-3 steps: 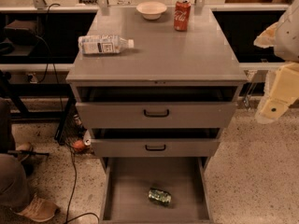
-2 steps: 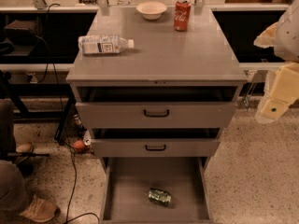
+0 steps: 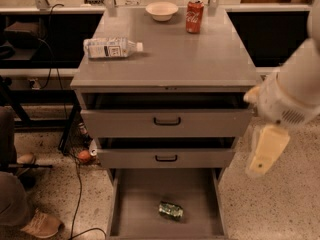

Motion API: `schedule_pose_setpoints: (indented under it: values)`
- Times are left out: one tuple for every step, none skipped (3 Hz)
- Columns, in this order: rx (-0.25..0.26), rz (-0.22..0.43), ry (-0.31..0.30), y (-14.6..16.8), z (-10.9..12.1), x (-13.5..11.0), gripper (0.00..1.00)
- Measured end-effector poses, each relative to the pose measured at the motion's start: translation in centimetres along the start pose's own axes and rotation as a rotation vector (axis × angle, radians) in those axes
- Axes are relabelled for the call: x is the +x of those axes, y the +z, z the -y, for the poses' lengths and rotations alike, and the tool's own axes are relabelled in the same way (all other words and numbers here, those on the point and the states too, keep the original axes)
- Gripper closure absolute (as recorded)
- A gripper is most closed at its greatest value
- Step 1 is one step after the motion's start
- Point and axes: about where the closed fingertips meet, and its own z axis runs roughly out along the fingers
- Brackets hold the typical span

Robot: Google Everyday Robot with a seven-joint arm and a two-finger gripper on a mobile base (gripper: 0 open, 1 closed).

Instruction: Pick green can from bottom drawer and place on counter

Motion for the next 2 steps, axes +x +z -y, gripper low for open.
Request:
schedule_pose_setpoints:
  values:
    - [-0.086, 0.064, 0.039, 8.3, -3.4, 0.7, 0.0]
    - [-0.159, 0.155, 0.103, 18.6, -7.4, 1.7, 0.0]
